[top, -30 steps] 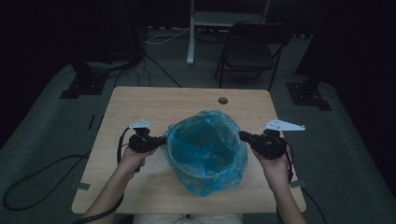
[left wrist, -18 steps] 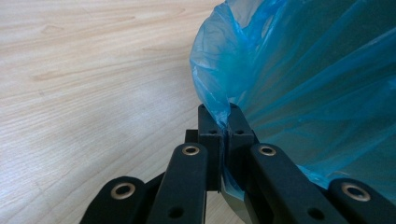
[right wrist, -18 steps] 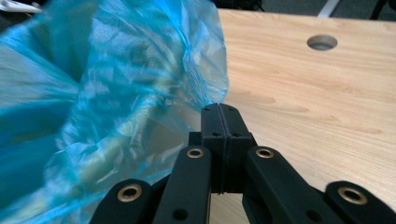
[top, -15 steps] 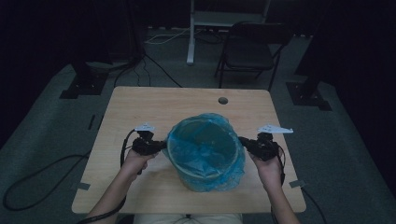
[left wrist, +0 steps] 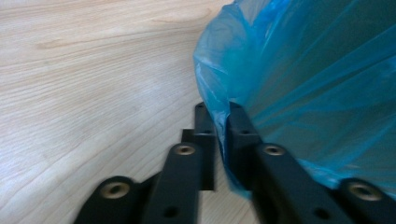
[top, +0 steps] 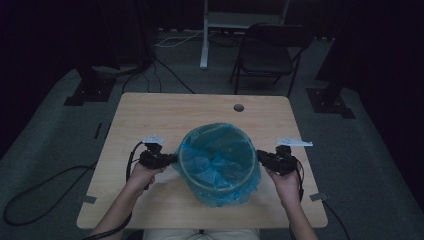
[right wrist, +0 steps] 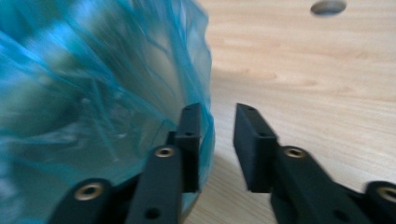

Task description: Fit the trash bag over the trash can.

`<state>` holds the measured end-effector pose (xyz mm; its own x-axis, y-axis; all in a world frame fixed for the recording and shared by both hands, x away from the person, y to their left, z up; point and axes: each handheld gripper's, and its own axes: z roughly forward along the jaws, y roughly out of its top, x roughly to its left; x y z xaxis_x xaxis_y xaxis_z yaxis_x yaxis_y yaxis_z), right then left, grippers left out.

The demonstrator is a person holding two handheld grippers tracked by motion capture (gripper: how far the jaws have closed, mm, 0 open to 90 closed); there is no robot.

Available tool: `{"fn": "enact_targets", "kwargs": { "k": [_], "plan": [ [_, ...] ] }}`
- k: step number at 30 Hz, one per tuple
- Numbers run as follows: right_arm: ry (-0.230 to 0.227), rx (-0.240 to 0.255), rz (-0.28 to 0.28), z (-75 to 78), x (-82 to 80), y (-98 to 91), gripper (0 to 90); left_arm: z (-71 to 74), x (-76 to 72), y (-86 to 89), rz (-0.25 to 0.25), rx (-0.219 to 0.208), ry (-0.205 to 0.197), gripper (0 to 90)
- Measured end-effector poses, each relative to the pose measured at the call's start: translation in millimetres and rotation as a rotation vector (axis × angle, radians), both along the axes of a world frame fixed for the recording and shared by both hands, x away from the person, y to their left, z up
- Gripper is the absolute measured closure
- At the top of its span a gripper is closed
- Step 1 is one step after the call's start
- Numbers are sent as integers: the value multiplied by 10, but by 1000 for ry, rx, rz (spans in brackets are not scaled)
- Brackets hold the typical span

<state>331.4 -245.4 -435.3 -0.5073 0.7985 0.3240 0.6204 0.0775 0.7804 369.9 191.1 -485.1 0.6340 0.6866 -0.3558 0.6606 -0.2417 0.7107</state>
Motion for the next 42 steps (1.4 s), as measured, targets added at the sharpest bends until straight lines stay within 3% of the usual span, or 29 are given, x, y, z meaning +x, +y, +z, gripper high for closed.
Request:
{"fn": "enact_targets", "kwargs": {
  "k": [1, 5, 6, 7, 8, 14, 15, 19, 21, 22, 27, 31, 34, 39, 42],
  "plan": [
    [-30, 19, -10, 103, -98, -66, 616, 6, -29, 33, 3, -13, -13, 710],
    [-64, 59, -6, 228, -283, -146, 545, 32, -125, 116, -13, -13, -19, 714],
    [-79, 95, 15, 295, -441, -172, 500, 37, -145, 136, -14, -18, -16, 724],
    [-79, 95, 15, 295, -441, -172, 500, 43, -163, 155, -15, -20, -15, 724],
    [-83, 124, 47, 312, -601, -160, 476, 44, -179, 169, -9, -24, -17, 727],
    [-38, 161, 142, 248, -836, -45, 424, 21, -200, 199, -9, -49, -9, 747],
    [-33, 180, 207, 232, -948, 71, 394, 14, -200, 189, -9, -49, -7, 747],
    [-23, 223, 273, 228, -1012, 193, 362, 19, -207, 176, -13, -49, -12, 749],
    [-17, 198, 278, 190, -1009, 245, 382, 27, -209, 180, -17, -47, -15, 763],
    [-10, 172, 276, 167, -1004, 266, 446, 29, -207, 185, -15, -46, -14, 788],
    [11, 112, 288, 62, -993, 305, 898, 13, -198, 194, -15, -55, 2, 881],
    [24, 57, 276, -44, -987, 352, 900, -26, -183, 144, -19, -20, 10, 900],
    [67, 32, 257, -210, -932, 383, 900, -48, -172, 98, -16, -5, 11, 900],
    [137, -17, 216, -535, -810, 391, 900, -121, -103, -7, 0, 61, 18, 900],
    [205, -22, 201, -760, -728, 359, 900, -156, -54, -73, -4, 83, 18, 899]
  ]
}}
